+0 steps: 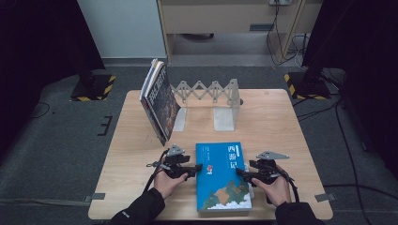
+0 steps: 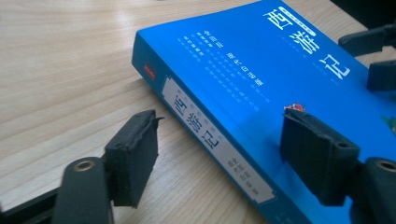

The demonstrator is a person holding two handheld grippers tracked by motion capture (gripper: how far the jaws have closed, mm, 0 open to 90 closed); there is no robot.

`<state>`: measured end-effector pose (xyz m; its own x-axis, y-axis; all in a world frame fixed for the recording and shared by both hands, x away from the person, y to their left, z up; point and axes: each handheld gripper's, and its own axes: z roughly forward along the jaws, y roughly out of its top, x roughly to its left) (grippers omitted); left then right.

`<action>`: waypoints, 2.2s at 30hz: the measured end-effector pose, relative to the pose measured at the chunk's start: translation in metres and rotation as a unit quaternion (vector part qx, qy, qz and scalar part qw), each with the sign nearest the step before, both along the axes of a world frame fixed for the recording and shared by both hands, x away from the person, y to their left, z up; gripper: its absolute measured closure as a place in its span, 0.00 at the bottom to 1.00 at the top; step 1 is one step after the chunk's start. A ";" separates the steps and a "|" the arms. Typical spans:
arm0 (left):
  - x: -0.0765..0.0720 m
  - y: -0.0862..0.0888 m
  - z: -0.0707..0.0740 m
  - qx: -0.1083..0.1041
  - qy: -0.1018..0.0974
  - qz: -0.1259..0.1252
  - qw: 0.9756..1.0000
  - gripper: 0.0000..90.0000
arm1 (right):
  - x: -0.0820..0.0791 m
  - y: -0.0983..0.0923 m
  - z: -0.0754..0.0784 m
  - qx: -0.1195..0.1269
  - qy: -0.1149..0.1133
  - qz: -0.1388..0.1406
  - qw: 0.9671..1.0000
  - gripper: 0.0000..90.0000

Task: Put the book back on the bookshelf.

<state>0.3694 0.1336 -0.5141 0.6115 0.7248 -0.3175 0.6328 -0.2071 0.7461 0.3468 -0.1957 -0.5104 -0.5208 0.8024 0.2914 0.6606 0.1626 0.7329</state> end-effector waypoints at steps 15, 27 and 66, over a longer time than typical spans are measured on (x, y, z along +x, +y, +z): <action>0.009 -0.012 -0.013 -0.050 0.019 -0.006 0.999 0.21 | 0.002 0.004 -0.005 0.024 0.023 0.001 0.999 0.24; 0.014 -0.013 -0.028 -0.102 0.047 0.014 0.994 0.11 | 0.005 0.012 -0.008 0.043 0.038 0.015 0.998 0.24; 0.016 -0.010 -0.025 -0.130 0.102 0.038 0.985 0.24 | 0.005 0.015 -0.012 0.061 0.047 0.001 0.997 0.21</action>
